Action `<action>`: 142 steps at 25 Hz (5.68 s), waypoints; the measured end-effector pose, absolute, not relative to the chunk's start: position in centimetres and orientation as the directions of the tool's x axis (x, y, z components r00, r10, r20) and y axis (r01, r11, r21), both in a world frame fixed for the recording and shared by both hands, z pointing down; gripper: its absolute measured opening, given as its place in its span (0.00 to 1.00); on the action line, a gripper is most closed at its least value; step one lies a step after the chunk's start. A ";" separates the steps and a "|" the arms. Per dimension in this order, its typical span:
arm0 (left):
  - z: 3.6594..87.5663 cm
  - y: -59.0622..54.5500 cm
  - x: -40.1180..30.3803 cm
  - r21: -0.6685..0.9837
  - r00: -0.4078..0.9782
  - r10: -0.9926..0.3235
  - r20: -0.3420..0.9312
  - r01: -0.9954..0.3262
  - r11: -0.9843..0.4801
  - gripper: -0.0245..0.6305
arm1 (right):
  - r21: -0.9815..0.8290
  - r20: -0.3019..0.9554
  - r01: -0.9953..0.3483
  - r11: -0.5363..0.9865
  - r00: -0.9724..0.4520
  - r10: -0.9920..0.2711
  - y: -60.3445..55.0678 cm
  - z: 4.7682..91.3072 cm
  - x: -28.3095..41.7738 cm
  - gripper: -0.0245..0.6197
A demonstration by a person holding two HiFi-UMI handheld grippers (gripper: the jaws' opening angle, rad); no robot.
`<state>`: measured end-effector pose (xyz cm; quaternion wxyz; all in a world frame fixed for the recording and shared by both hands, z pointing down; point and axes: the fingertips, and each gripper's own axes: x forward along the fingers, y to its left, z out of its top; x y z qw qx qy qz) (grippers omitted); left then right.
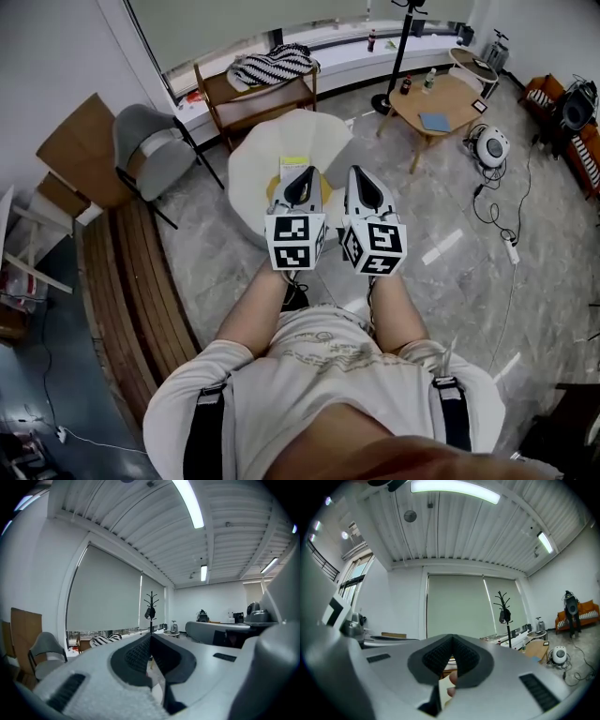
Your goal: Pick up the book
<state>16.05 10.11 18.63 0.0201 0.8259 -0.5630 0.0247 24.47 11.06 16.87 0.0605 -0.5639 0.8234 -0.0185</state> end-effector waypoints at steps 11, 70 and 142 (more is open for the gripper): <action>20.5 1.8 13.2 0.042 0.379 -0.921 0.095 -0.925 -0.377 0.06 | -0.082 -0.048 -0.929 0.361 -0.358 -0.933 2.3 17.9 21.6 0.08; 28.6 -25.8 -4.4 0.185 0.341 -0.896 0.283 -0.936 -0.298 0.06 | -0.081 0.246 -0.935 0.346 -0.356 -0.902 -27.3 26.8 6.1 0.08; 79.9 -22.2 -11.1 0.300 0.215 -0.659 0.721 -0.954 0.016 0.06 | 0.053 0.800 -0.907 0.418 -0.212 -0.562 -40.9 93.3 -4.0 0.40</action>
